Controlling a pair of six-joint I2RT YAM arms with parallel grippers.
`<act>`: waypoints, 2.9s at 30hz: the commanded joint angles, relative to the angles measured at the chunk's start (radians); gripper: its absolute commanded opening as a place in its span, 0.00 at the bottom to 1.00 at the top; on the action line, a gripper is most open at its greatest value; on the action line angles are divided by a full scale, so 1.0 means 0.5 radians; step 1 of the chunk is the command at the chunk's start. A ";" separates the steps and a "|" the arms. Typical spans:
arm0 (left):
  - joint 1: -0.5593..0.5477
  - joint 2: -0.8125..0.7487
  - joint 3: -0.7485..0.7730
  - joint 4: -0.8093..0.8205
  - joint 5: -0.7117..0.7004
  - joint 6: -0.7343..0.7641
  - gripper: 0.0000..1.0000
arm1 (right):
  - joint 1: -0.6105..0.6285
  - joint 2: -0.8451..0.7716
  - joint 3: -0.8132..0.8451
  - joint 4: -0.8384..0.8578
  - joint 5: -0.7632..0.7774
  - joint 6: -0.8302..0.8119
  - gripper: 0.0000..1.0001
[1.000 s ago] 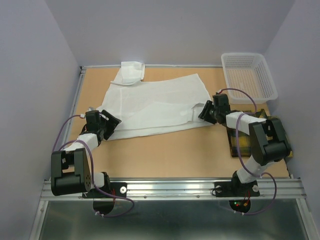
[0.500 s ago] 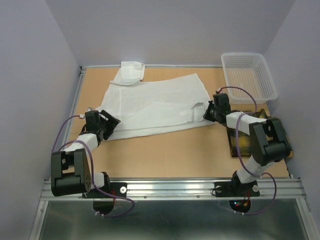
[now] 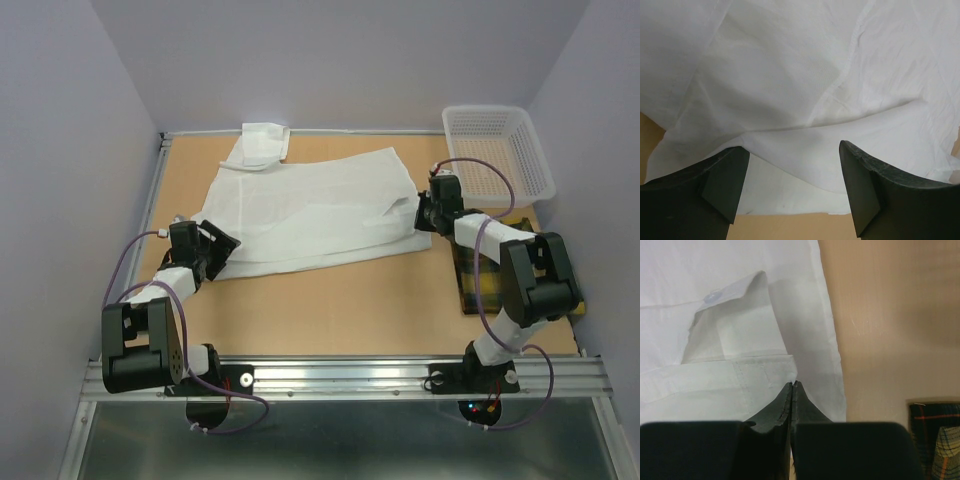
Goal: Fold and stack the long sleeve shirts
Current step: Fold the shirt
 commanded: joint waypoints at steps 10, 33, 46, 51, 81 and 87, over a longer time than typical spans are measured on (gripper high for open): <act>0.028 -0.087 0.052 -0.092 -0.020 0.009 0.84 | -0.049 0.002 0.190 -0.156 -0.045 -0.060 0.32; 0.031 -0.642 0.307 -0.862 -0.198 0.184 0.87 | 0.420 -0.069 0.702 -0.185 -0.656 0.394 0.96; 0.028 -0.324 0.261 -0.347 0.014 0.061 0.83 | 0.782 0.369 0.715 0.603 -1.030 0.814 0.95; 0.028 -0.231 0.117 -0.276 -0.017 0.000 0.82 | 0.838 0.486 0.577 0.895 -1.101 0.983 0.94; -0.037 -0.437 0.163 -0.231 0.256 -0.068 0.67 | 0.970 0.866 0.828 1.153 -1.067 1.216 0.94; -0.083 -0.244 0.077 0.061 0.315 -0.166 0.50 | 0.982 0.983 0.941 1.218 -1.033 1.367 0.94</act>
